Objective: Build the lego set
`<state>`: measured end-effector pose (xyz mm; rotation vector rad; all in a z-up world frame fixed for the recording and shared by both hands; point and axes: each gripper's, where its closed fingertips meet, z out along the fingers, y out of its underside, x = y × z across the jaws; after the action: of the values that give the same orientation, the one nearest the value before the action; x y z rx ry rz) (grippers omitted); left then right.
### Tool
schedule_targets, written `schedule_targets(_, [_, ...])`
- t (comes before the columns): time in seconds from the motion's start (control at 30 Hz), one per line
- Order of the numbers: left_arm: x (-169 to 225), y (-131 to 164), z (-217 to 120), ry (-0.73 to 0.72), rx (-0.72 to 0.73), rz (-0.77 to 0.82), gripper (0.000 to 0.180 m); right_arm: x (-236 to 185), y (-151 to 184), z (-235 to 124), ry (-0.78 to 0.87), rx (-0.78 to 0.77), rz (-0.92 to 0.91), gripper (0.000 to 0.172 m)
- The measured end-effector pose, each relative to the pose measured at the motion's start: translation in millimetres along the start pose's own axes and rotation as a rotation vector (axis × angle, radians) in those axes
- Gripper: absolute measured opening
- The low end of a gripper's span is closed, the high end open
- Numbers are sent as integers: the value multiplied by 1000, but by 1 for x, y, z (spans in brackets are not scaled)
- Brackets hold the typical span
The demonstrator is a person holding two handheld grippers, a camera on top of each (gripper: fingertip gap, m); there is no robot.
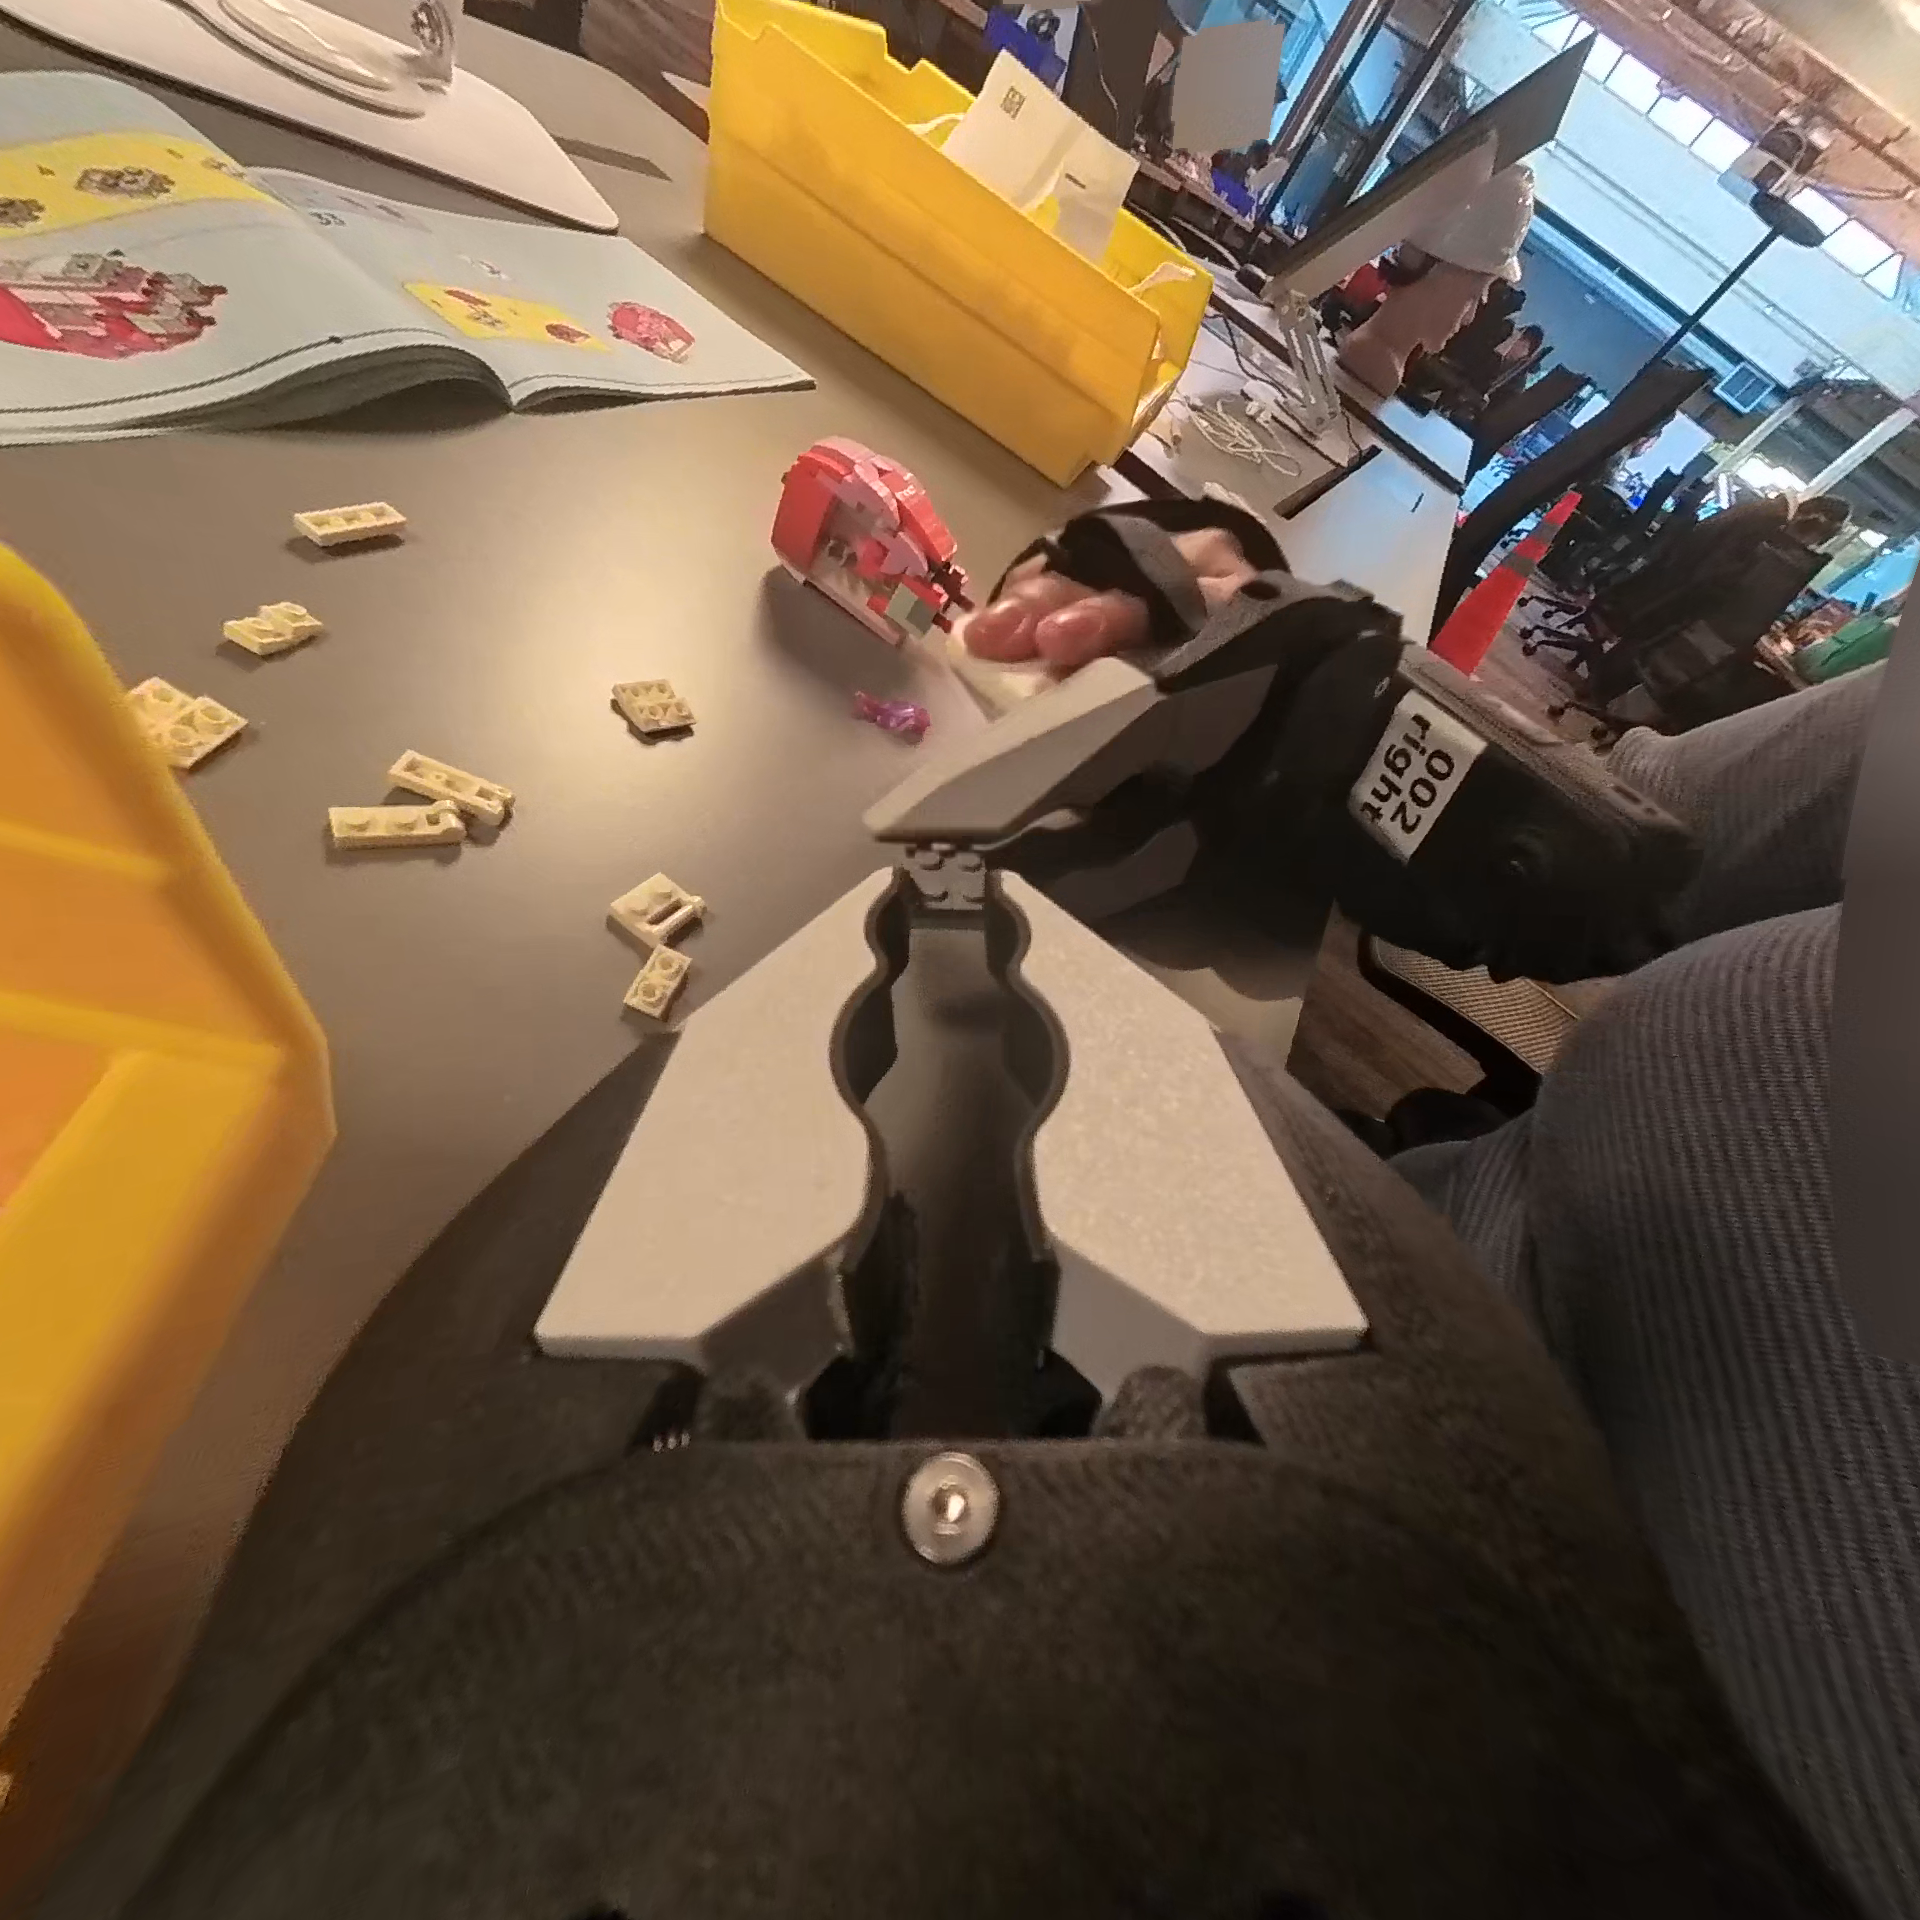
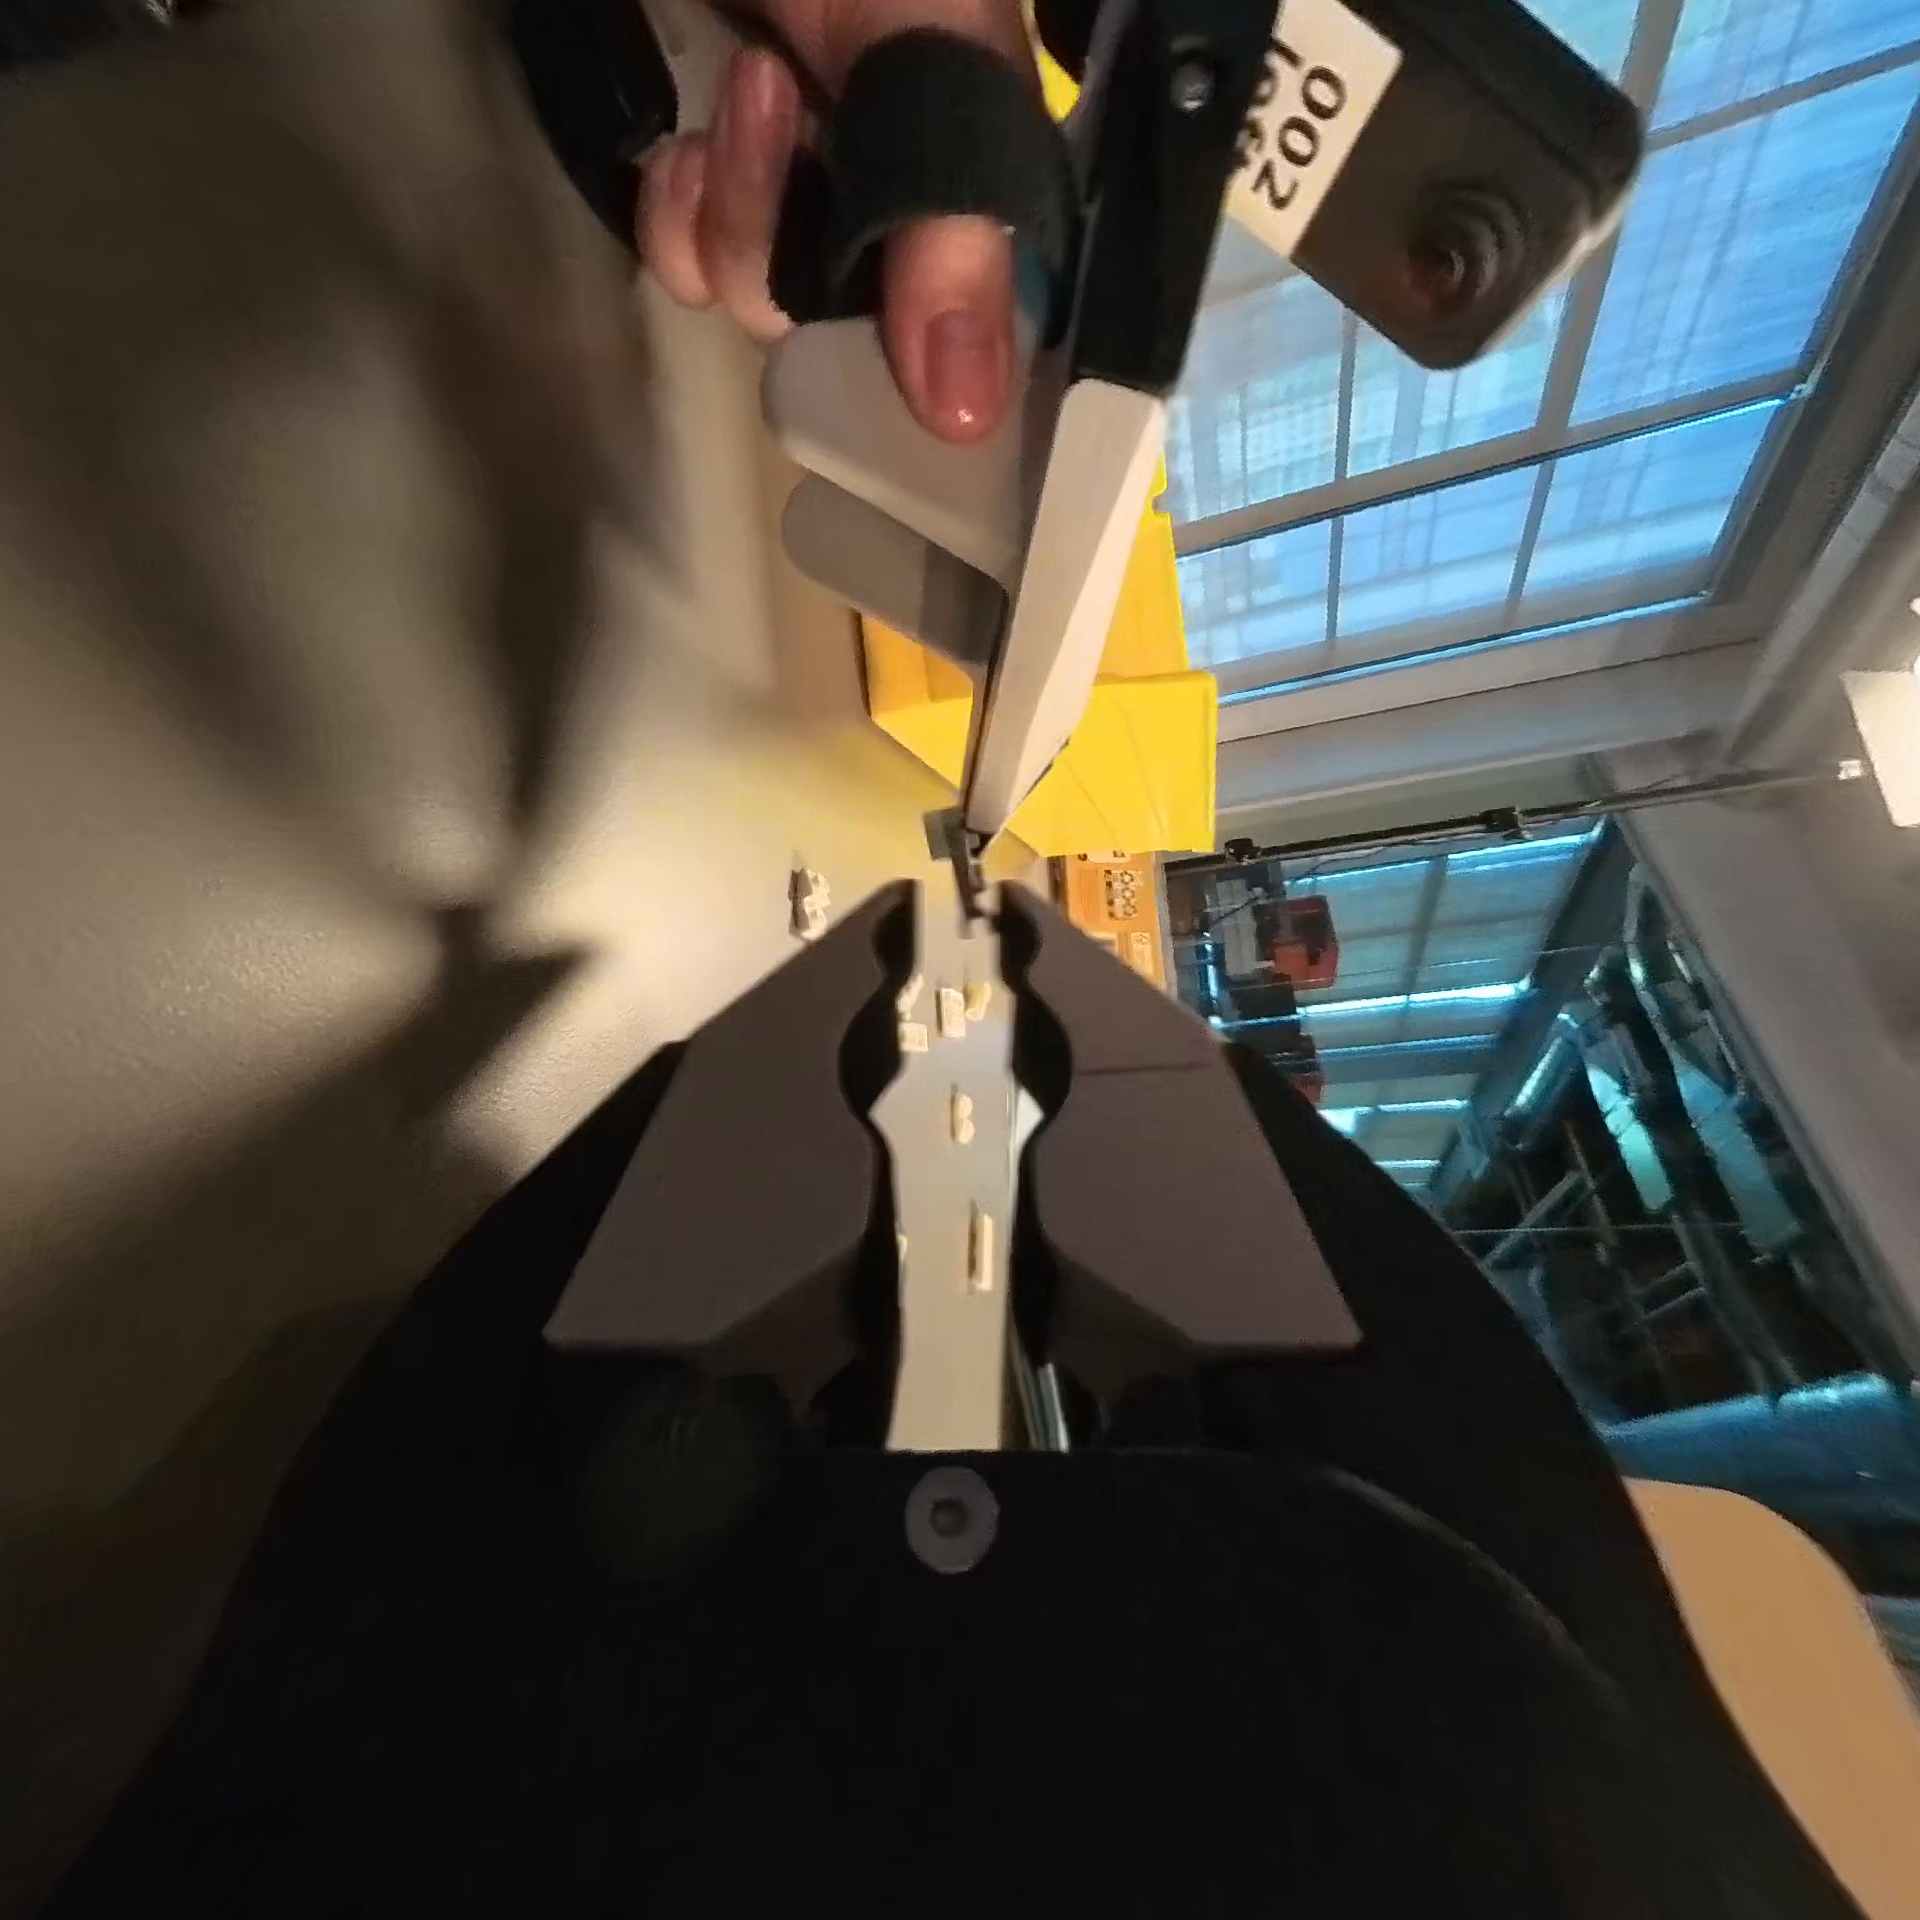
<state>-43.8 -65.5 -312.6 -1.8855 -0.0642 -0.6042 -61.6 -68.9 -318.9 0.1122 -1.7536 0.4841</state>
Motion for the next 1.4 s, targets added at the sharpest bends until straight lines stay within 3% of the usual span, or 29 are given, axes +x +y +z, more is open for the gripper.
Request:
schedule_targets(0.03, [0,0,1,-2,-3,1,13,0,1,0,4,-10,-12,5])
schedule_targets(0.1, [0,-4,0,-7,26,5,15,0,7,3,3,-54,15,4])
schedule_targets(0.2, [-1,-13,-3,5,100,-17,36,11,19,6,25,-113,217,4])
schedule_targets(0.4, [-4,-26,-7,20,208,-65,38,36,19,2,24,32,807,4])
schedule_targets(0.63, [-5,-31,-6,-75,232,52,35,50,25,-4,41,126,1043,4])
schedule_targets(0.87, [-7,-30,-5,-82,226,49,34,54,29,-5,76,133,1034,4])
schedule_targets(1.4, [-7,-29,-4,-90,219,47,27,63,35,-10,243,57,732,4])
